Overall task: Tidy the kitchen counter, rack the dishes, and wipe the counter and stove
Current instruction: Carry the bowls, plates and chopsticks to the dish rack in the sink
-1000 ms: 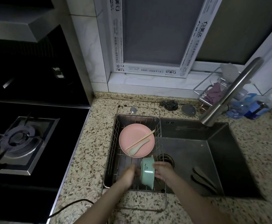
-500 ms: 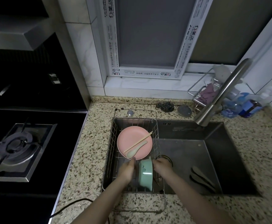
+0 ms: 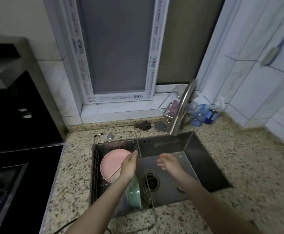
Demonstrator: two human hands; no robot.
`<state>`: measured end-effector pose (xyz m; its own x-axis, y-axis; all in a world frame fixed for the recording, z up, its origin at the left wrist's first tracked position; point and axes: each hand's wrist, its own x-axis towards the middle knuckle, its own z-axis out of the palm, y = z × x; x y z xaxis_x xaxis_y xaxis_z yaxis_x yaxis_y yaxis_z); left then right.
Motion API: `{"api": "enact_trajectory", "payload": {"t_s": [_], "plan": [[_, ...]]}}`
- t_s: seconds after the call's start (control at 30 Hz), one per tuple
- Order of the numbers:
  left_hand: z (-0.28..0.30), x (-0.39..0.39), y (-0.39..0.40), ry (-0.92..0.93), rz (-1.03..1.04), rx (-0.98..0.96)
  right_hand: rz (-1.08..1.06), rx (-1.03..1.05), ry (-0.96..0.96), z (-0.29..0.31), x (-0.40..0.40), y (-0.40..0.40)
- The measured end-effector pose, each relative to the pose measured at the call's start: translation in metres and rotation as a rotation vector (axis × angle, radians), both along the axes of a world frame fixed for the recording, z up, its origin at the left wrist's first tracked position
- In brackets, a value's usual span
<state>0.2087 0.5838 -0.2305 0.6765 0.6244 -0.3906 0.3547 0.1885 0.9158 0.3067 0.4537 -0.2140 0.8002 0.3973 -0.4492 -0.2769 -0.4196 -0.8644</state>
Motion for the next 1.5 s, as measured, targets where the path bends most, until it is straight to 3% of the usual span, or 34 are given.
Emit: {"api": "enact_trajectory", "payload": {"t_s": [0.53,0.83,1.03,1.13,1.3,1.5], "plan": [[0.004,0.018,-0.220,-0.006,-0.607,-0.074,-0.656,0.034,-0.018,0.017,-0.082,-0.272],[0.031,0.021,-0.378,-0.009,-0.795,-0.082,-0.918,0.098,-0.057,0.029,-0.118,-0.429],[0.019,0.021,-0.494,0.052,-0.945,0.013,-0.957,0.001,-0.095,0.020,-0.142,-0.547],[0.007,0.013,-0.550,0.078,-1.012,0.061,-1.002,-0.169,-0.111,0.006,-0.152,-0.602],[-0.019,0.008,-0.631,0.129,-1.028,0.233,-0.881,-0.477,-0.181,-0.016,-0.150,-0.682],[-0.037,0.017,-0.689,0.204,-1.050,0.307,-0.652,-0.583,-0.210,-0.037,-0.118,-0.737]]}}
